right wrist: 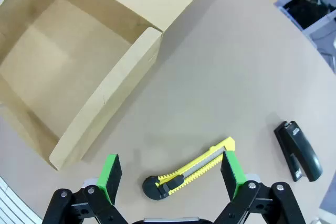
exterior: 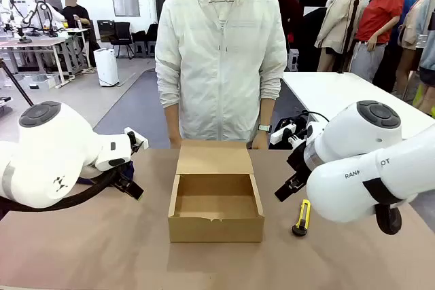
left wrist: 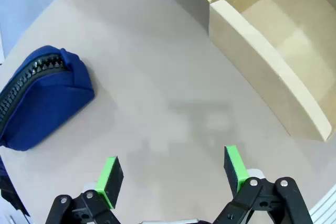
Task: Pack the items into the box.
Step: Pick up the item specified by the human and place it in the Mailer Box.
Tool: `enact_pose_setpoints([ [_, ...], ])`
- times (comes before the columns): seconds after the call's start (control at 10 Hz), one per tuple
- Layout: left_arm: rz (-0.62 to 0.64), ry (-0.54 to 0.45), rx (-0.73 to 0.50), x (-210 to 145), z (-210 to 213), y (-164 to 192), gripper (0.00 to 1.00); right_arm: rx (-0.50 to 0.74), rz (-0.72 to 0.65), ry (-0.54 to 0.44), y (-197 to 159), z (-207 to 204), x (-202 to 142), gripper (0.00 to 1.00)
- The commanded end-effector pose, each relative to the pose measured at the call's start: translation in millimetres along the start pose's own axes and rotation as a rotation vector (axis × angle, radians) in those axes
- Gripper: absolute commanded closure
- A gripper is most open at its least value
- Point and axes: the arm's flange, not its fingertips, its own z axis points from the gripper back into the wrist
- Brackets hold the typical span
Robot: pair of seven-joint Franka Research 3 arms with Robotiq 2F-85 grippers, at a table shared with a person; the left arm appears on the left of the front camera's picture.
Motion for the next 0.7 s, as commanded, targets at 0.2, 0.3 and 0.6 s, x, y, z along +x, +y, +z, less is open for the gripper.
enact_pose_setpoints([
  [0.2,0.0,-0.001,0.0,0.1,0.2,0.0,0.0,0.0,0.0,0.0,0.0,0.0,0.0,0.0],
  [0.3,0.0,-0.001,0.0,0.1,0.2,0.0,0.0,0.0,0.0,0.0,0.0,0.0,0.0,0.0],
  [0.6,0.0,-0.001,0.0,0.1,0.2,0.0,0.0,0.0,0.0,0.0,0.0,0.0,0.0,0.0],
])
